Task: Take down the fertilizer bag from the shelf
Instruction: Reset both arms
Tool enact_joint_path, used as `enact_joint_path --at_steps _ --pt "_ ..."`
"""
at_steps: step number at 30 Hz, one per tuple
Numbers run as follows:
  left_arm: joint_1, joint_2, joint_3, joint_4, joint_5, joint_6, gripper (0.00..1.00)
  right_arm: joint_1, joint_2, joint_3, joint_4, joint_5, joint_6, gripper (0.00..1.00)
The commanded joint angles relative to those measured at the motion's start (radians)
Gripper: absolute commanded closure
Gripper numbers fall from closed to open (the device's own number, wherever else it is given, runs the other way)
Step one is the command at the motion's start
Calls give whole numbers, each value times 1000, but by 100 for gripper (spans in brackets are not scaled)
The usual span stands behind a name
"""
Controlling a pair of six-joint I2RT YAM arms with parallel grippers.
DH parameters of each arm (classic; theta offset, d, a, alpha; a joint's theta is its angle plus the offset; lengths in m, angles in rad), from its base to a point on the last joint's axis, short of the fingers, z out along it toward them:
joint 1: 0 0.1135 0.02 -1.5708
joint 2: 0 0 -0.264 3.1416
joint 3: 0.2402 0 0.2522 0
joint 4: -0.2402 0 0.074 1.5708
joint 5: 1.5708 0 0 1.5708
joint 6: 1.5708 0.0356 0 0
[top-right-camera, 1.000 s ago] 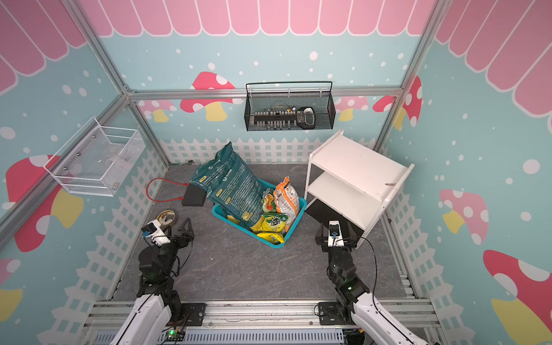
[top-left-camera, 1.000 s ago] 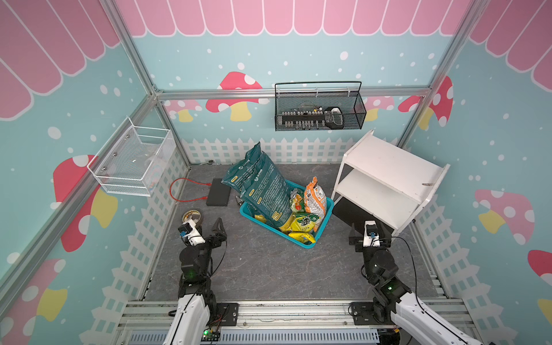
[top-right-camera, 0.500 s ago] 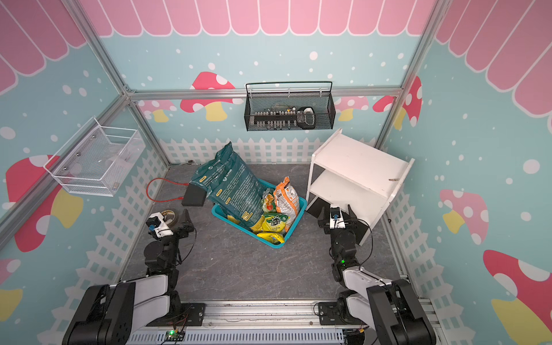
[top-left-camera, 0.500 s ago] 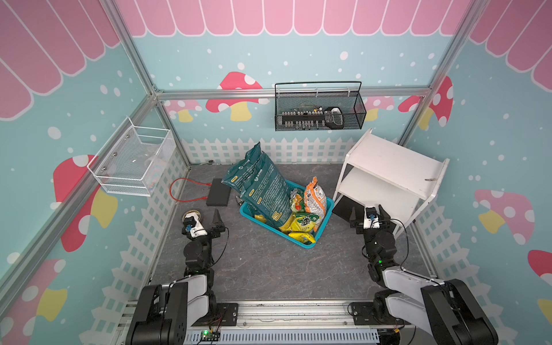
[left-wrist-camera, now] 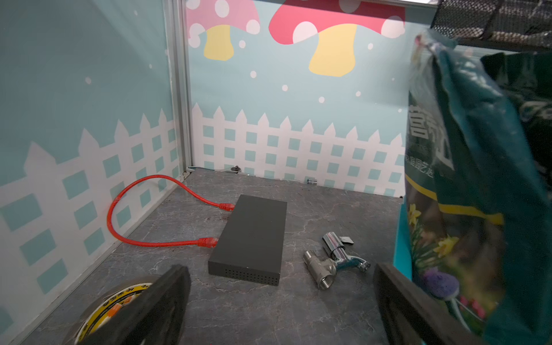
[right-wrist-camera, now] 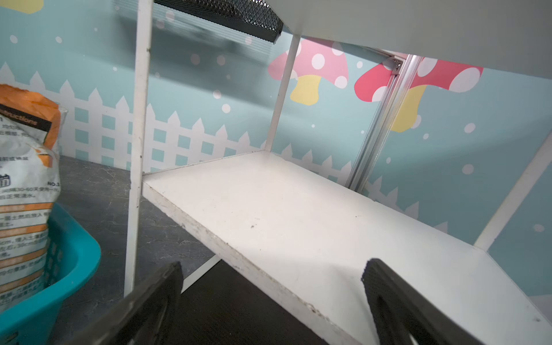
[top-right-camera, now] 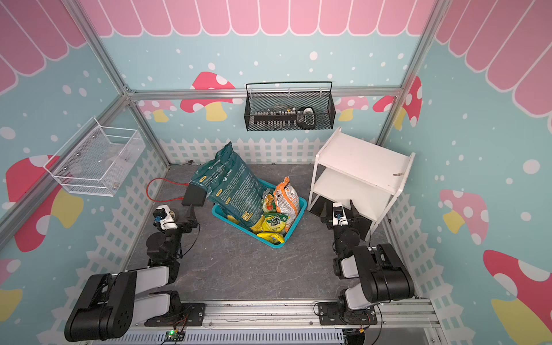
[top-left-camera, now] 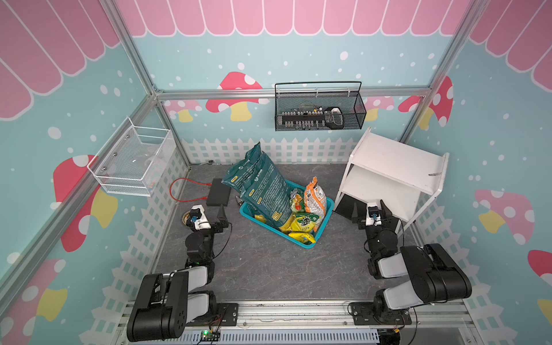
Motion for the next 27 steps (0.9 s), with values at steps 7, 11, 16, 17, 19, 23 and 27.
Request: enact_joint_path --at_steps 7,11,16,17,19,23,27 --pt "8 326 -75 551 275 -21 0 -11 37 -1 -103 -66 52 1" --pt "-7 290 8 344 188 -31 1 -11 37 39 -178 -24 70 0" --pt "-45 284 77 188 154 10 1 -13 30 46 -206 -17 78 1" --pt "-48 286 78 189 137 8 1 -13 33 47 -199 -19 77 0" --pt "-56 279 79 180 82 -5 0 -14 30 47 -204 -18 78 1" --pt "-59 280 77 185 70 -6 1 -13 34 48 -203 -20 77 0" --pt "-59 280 76 185 70 -6 1 -15 33 48 -204 -20 78 0"
